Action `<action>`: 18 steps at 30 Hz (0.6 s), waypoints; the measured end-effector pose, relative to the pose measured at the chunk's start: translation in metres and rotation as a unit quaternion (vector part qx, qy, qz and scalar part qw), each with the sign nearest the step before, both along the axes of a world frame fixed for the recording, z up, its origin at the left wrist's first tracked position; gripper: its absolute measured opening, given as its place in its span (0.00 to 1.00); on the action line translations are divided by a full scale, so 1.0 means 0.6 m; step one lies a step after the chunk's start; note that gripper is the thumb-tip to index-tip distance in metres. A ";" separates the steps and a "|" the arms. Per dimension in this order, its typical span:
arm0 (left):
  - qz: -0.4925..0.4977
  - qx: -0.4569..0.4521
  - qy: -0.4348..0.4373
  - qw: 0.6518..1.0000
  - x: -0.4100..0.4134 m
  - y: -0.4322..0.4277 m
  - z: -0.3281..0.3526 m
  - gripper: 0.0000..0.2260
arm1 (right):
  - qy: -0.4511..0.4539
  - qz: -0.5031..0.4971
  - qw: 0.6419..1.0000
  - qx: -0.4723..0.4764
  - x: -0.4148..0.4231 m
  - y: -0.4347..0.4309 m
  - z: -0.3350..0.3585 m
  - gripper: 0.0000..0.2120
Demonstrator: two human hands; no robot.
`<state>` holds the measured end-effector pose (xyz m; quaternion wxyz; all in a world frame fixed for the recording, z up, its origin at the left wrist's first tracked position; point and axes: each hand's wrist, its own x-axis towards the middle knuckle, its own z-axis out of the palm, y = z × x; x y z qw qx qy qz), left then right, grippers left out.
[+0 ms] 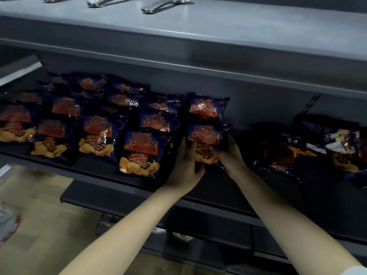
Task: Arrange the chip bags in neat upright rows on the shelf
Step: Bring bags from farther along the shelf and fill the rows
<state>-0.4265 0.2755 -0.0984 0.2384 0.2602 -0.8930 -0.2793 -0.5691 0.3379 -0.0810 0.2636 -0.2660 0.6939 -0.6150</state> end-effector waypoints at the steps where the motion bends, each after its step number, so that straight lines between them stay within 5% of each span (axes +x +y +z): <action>1: 0.005 -0.013 -0.008 1.000 -0.003 0.002 -0.003 0.36 | 0.015 -0.019 1.000 0.007 -0.002 -0.007 0.000 0.25; 18: 0.009 -0.071 -0.084 0.994 -0.019 0.000 -0.037 0.29 | 0.148 -0.090 0.979 0.105 -0.018 -0.074 -0.007 0.33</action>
